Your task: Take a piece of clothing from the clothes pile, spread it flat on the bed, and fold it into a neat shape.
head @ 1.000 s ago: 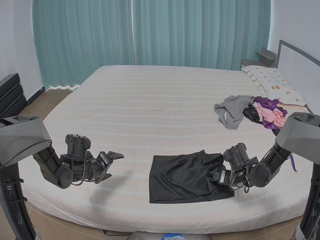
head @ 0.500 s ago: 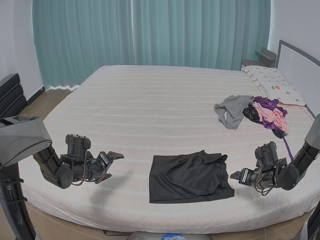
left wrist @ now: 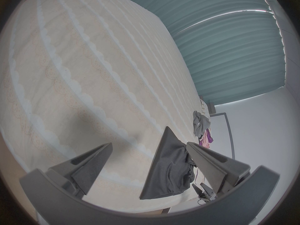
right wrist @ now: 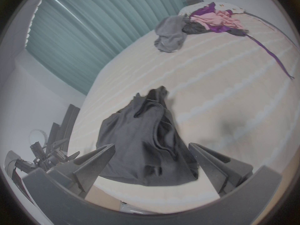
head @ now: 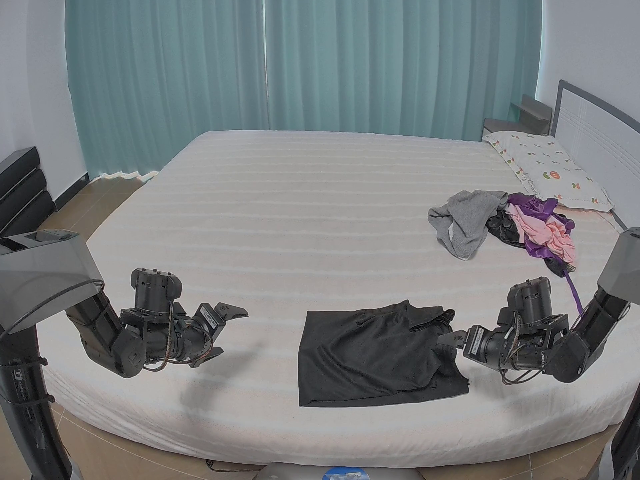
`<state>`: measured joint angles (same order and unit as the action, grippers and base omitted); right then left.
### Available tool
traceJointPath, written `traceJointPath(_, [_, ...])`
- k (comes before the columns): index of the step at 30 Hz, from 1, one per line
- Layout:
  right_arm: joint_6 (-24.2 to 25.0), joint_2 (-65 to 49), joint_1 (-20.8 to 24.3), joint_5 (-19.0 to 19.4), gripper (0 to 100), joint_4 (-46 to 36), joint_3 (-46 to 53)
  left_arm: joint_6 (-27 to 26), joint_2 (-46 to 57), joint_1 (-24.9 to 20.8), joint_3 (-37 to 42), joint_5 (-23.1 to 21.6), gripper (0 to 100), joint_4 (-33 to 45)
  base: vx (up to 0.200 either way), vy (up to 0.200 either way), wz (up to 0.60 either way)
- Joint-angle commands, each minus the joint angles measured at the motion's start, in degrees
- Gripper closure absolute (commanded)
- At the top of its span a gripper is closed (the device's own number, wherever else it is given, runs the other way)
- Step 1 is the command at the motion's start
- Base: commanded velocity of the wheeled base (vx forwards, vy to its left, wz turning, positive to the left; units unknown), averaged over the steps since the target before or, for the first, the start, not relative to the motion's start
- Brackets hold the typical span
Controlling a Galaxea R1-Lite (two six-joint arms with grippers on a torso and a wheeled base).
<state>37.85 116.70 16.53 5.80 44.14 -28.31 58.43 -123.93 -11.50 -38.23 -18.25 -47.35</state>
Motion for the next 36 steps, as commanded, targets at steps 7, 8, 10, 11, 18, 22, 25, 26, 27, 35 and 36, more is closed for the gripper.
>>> traceJointPath(7, [-4.89,11.09,1.14,6.85,0,11.67,2.64,-0.16,-0.17,-0.02,0.00,-0.03,0,-0.02,0.000,0.000,0.00])
traceJointPath(8, [-4.98,11.09,1.14,6.85,0,11.84,2.64,-0.16,-0.08,-0.02,0.00,-0.03,0,-0.02,0.000,0.000,0.00])
traceJointPath(10, [-5.07,11.27,0.87,6.85,100,11.84,2.55,-0.16,-0.17,-0.02,0.00,-0.03,0,-0.02,0.000,0.000,0.00])
traceJointPath(11, [-5.16,11.36,0.78,6.85,100,11.84,2.64,-0.16,-0.17,-0.02,0.00,-0.03,0,-0.02,0.000,0.000,0.00])
traceJointPath(18, [-4.45,10.04,0.61,6.77,100,11.93,2.99,-0.07,-0.17,-0.02,0.00,-0.03,0,-0.02,0.000,0.000,0.00])
traceJointPath(22, [-4.37,7.05,-0.36,6.85,100,11.93,4.40,-0.07,-0.17,-0.02,0.00,-0.03,0,-0.02,0.000,0.000,0.00])
traceJointPath(25, [-4.45,4.15,-1.59,6.85,100,11.58,5.98,-0.07,-0.17,-0.02,0.00,-0.03,0,-0.02,0.000,0.000,0.00])
traceJointPath(26, [-4.54,3.89,-1.76,6.85,100,11.58,6.07,-0.07,-0.17,-0.02,0.00,-0.03,0,-0.02,0.000,0.000,0.00])
traceJointPath(27, [-4.72,2.74,-2.20,6.85,100,11.23,6.95,-0.07,-0.17,-0.02,0.00,-0.03,0,-0.02,0.000,0.000,0.00])
traceJointPath(35, [-5.24,2.13,-0.27,6.68,100,11.23,9.50,-0.07,-0.17,-0.02,0.00,-0.03,0,-0.02,0.000,0.000,0.00])
traceJointPath(36, [-5.24,2.04,-0.01,6.59,100,11.23,9.50,-0.07,-0.17,-0.02,0.00,-0.03,0,-0.02,0.000,0.000,0.00])
